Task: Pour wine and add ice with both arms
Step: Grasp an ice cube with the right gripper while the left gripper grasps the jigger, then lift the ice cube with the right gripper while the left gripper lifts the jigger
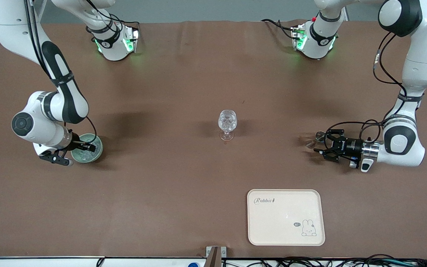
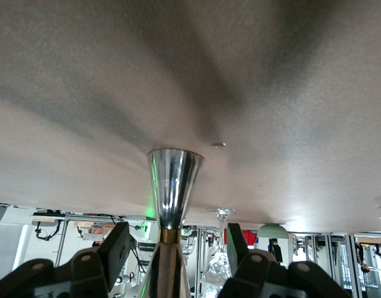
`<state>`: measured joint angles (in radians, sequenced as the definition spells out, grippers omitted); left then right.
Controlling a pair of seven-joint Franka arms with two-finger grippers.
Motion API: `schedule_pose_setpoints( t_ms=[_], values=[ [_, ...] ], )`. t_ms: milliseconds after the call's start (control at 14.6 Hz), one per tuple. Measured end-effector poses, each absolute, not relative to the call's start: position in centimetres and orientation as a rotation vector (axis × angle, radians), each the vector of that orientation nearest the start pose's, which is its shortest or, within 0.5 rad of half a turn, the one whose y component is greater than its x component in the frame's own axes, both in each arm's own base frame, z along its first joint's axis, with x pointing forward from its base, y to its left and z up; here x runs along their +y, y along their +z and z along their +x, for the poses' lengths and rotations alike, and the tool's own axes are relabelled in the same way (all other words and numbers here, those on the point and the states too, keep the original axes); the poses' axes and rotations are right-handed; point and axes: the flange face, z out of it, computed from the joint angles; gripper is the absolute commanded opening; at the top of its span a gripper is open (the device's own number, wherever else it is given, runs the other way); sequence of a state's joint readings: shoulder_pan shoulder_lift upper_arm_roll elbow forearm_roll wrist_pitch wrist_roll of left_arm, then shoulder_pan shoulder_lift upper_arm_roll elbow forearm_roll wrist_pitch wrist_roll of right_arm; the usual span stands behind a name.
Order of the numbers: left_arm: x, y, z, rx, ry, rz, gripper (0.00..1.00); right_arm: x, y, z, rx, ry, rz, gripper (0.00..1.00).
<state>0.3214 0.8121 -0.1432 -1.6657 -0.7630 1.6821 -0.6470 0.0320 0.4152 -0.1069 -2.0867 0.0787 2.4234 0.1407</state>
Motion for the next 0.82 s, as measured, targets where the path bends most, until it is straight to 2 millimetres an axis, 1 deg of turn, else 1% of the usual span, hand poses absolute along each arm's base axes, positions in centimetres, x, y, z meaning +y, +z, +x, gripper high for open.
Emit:
schedule_pose_setpoints(
  t_ms=[137,274,411,548,822],
  values=[
    [4.4,12.7,59.9,1.334,-1.172,1.851,0.6,-4.2,22.2,57.6,0.423,0.128,-3.105,0.6],
    [4.4,12.7,59.9,1.332,-1.174,1.851,0.58,-4.2,22.9,57.6,0.423,0.119,-3.103,0.57],
    [4.4,12.7,59.8,1.332,-1.176,1.851,0.56,-4.2,23.3,57.7,0.424,0.115,-3.102,0.49],
    [4.4,12.7,59.8,1.326,-1.18,1.851,0.53,-4.2,23.4,57.6,0.426,0.114,-3.102,0.44],
    [4.2,12.6,59.6,1.314,-1.184,1.852,0.48,-4.2,23.4,57.7,0.429,0.105,-3.102,0.44]
  ],
)
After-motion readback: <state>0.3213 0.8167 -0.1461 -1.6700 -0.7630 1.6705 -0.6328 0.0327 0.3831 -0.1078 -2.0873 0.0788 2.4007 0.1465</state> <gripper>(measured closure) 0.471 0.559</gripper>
